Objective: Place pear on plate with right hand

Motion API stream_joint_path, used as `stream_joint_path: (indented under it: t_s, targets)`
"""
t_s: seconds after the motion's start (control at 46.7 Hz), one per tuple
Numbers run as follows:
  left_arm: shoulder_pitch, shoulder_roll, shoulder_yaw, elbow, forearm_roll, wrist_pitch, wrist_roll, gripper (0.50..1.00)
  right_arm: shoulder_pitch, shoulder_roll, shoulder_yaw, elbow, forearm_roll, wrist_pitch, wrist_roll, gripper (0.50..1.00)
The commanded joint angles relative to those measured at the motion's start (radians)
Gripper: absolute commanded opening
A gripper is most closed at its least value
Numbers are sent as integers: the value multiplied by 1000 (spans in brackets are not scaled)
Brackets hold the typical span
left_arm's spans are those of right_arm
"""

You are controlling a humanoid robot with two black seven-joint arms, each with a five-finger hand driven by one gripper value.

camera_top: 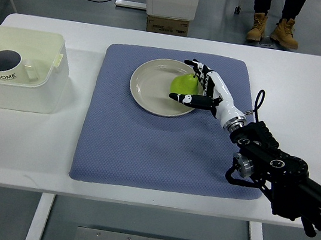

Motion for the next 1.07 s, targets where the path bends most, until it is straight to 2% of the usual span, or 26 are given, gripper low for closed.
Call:
stream_joint_path:
  t_s: [0.0,0.15,0.578,0.814,1.049]
  targets:
    - [0,0,0,0,0,0,0,1000,2,0,34,-14,0,0,-2,1000]
    - [0,0,0,0,0,0,1,1000,3,0,55,-22,6,0,-2,1000]
    - [0,0,0,0,0,0,0,1000,-7,-130,173,-23,170,-2,1,1000]
    - [0,0,0,0,0,0,0,1000,-50,-117,353,-20,172,-2,1,1000]
    - [0,0,0,0,0,0,0,1000,-72,-100,377,-19,172,-2,-1,1000]
